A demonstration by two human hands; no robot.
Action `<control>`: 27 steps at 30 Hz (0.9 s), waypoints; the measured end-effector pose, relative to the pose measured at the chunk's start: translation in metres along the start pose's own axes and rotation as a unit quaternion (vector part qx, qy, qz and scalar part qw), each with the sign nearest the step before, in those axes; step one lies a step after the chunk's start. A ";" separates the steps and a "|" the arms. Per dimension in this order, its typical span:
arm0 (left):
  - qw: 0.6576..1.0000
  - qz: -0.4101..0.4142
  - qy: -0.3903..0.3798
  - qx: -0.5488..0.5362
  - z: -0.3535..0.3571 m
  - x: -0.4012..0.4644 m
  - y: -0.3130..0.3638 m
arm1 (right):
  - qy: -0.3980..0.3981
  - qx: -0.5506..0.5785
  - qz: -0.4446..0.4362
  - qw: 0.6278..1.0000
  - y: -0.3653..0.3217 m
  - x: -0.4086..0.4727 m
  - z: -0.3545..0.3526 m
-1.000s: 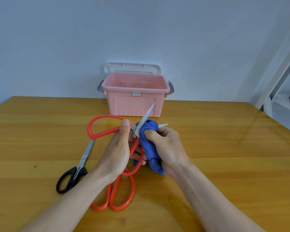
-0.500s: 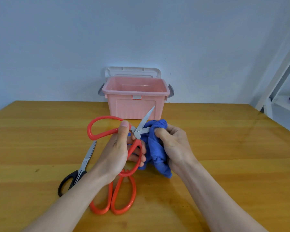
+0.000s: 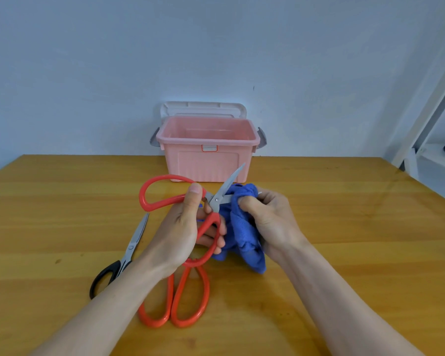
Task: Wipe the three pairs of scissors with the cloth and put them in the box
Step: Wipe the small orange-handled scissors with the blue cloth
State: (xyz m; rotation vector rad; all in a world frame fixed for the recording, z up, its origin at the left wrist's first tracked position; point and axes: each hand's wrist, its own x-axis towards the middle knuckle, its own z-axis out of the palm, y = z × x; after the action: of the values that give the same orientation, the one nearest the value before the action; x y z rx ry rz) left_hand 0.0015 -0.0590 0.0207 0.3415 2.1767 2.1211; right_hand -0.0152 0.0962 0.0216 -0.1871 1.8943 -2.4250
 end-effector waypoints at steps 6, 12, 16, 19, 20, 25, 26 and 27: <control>1.000 -0.006 0.016 -0.001 0.001 0.000 -0.001 | -0.004 -0.013 0.008 1.000 0.001 -0.001 -0.001; 0.998 0.025 0.001 0.051 0.003 -0.002 -0.002 | -0.006 -0.030 0.012 0.999 0.009 -0.005 0.012; 0.999 0.020 -0.006 0.045 0.001 -0.002 0.001 | 0.002 -0.010 0.016 1.000 0.009 -0.003 0.013; 0.999 0.013 -0.009 0.033 -0.001 -0.001 0.001 | -0.002 0.018 0.014 1.000 0.006 -0.002 0.011; 1.000 0.010 -0.005 0.027 -0.002 0.000 0.001 | 0.002 0.031 0.013 0.999 0.004 -0.003 0.009; 1.000 -0.006 0.012 0.004 -0.004 0.001 0.004 | 0.042 0.005 -0.004 0.999 0.001 0.000 -0.001; 1.000 -0.007 0.013 0.003 -0.005 0.001 0.004 | 0.036 0.007 -0.002 0.999 0.002 0.000 0.000; 1.000 -0.008 0.016 0.004 -0.004 0.001 0.004 | 0.027 0.011 0.001 1.000 0.002 -0.001 0.001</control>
State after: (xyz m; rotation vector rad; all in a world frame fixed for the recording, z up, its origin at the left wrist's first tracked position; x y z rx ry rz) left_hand 0.0004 -0.0627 0.0247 0.2910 2.1982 2.1239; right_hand -0.0142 0.0948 0.0203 -0.1209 1.8869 -2.4733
